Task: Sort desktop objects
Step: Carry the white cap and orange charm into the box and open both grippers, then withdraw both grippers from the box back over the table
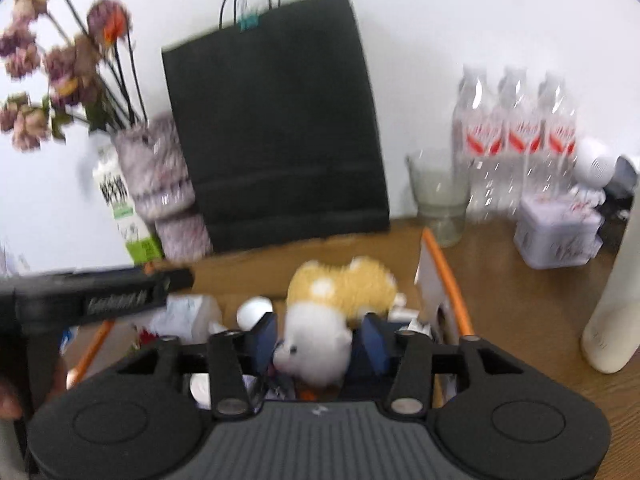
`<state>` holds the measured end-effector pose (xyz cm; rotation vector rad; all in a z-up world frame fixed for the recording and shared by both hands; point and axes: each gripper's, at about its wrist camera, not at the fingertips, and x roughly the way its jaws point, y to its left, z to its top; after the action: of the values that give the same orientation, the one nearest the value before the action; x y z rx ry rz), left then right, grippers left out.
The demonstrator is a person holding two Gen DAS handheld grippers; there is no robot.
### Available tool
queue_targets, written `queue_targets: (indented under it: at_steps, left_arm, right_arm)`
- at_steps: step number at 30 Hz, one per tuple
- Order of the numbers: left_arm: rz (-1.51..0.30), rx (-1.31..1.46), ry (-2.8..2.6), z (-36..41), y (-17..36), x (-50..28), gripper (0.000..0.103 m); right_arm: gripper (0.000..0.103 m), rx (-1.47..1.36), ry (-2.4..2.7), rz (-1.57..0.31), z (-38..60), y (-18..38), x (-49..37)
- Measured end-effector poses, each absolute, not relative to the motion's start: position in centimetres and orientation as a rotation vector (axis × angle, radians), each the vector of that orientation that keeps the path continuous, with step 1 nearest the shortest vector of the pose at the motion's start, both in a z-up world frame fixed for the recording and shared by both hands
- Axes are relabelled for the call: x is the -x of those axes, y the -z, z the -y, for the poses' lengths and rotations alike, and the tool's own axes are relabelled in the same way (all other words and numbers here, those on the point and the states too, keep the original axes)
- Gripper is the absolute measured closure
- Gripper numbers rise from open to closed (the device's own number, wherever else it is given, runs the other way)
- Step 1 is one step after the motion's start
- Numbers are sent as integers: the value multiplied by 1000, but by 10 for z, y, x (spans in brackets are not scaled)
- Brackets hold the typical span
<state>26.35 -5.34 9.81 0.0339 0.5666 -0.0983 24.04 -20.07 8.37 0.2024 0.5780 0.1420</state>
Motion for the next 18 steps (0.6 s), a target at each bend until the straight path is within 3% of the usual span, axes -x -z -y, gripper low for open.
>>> queue_targets:
  at_steps: [1, 4, 6, 11, 18]
  left_arm:
    - [-552, -15, 87, 51, -99, -252, 15]
    - [-556, 15, 39, 48, -96, -208, 14]
    - [-542, 46, 13, 45, -95, -170, 0]
    - [-493, 60, 37, 41, -76, -68, 0]
    - [-535, 65, -15, 40, -32, 29, 0]
  right_arm:
    - [29, -195, -137, -558, 201, -85, -234]
    - [27, -118, -111, -555, 191, -82, -214]
    - [27, -83, -104, -550, 188, -78, -189]
    - [24, 5, -156, -492, 182, -65, -107]
    - [20, -5, -209, -569, 188, -32, -13]
